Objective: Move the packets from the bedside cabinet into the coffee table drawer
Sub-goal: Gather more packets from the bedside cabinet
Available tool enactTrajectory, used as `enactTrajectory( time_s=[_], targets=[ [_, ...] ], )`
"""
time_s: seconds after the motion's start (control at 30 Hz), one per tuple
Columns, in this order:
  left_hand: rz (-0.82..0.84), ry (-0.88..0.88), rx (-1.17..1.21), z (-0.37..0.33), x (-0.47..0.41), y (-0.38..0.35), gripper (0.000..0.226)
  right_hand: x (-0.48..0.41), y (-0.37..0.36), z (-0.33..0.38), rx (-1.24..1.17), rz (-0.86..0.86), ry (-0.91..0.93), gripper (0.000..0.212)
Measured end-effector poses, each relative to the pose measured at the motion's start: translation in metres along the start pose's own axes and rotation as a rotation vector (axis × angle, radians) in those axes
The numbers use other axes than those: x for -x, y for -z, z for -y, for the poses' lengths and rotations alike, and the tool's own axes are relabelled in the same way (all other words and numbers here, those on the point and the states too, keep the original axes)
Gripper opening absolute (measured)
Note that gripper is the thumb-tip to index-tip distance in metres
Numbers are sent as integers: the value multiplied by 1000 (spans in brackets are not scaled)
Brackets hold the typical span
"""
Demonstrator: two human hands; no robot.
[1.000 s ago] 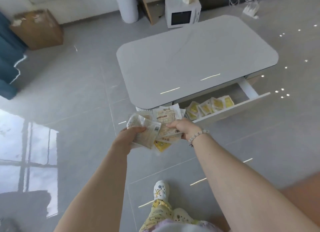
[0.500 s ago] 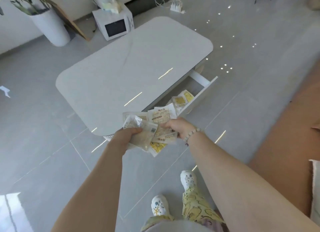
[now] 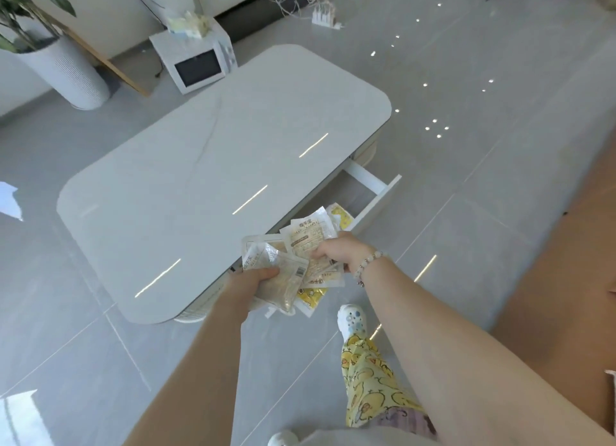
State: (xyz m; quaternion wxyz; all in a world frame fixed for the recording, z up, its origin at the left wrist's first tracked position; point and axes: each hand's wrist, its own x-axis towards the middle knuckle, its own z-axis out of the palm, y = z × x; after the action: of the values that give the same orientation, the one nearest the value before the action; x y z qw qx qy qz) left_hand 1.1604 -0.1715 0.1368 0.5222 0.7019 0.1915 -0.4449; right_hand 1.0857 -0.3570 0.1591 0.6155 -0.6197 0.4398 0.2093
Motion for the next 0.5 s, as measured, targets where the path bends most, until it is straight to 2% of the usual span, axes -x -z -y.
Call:
enactTrajectory(
  time_s=[0.1,0.2,0.37,0.5],
  targets=[
    [14,2,35,-21,-20,-34,58,-25,39,19,41,-10,10,71],
    [-24,13,40,-35,-29,-55,71,-43,60,33,79,24,-9,63],
    [-149,52,44,-42,-45,-55,64,-68,62,45,85,113,-47,67],
    [-154,86,61,-36,-65,-57,48,-100,57,38,90,148,-107,71]
  ],
)
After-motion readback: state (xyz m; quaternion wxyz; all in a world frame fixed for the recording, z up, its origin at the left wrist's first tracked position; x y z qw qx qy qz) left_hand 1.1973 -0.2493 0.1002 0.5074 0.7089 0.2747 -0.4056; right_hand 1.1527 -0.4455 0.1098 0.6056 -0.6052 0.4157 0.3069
